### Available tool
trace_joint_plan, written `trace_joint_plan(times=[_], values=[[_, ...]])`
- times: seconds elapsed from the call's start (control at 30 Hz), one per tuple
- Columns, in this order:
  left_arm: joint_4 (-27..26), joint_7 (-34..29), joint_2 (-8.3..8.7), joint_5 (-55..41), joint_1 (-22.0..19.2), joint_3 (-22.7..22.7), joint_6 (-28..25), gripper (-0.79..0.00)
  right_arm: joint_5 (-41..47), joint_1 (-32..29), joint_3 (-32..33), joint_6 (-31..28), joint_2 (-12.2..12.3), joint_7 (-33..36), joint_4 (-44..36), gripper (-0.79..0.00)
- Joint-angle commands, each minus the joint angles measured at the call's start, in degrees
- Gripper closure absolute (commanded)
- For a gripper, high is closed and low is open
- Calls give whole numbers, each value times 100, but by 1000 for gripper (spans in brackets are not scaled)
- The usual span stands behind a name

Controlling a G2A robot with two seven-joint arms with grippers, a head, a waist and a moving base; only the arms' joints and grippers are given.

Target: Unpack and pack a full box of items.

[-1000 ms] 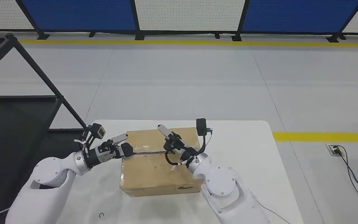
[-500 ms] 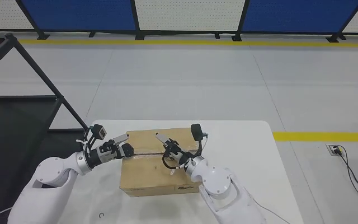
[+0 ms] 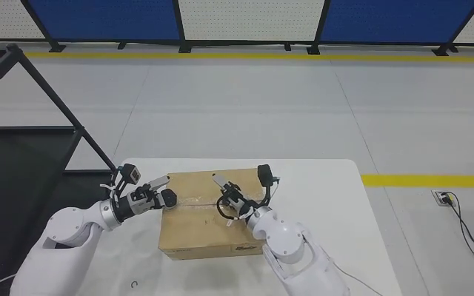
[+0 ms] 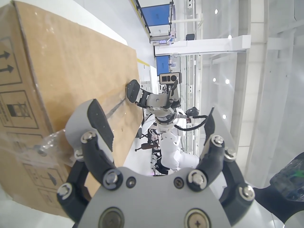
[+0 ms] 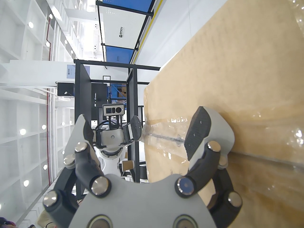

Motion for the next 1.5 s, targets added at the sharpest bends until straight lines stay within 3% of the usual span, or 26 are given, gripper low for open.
trace_joint_plan(times=[0.0,0.5,0.9,1.13,1.47], values=[[2,-2,0,-8,6,-11,-1,-785,-26,-33,43,23,9,-6,-56,-785],[47,-13,-5,-49,17,-74,-23,-785,-145,-565,879,441,168,-115,-650,-785],[39,-45,-13,-78,19,-94,12,-785,262,-1041,1535,141,267,-127,-1246,-785],[27,-16,-16,-53,35,-105,22,-785,356,-1067,997,-83,227,164,-1609,-785],[8,-11,-7,-101,97,-191,14,-785,437,-331,102,134,46,219,-417,-785]])
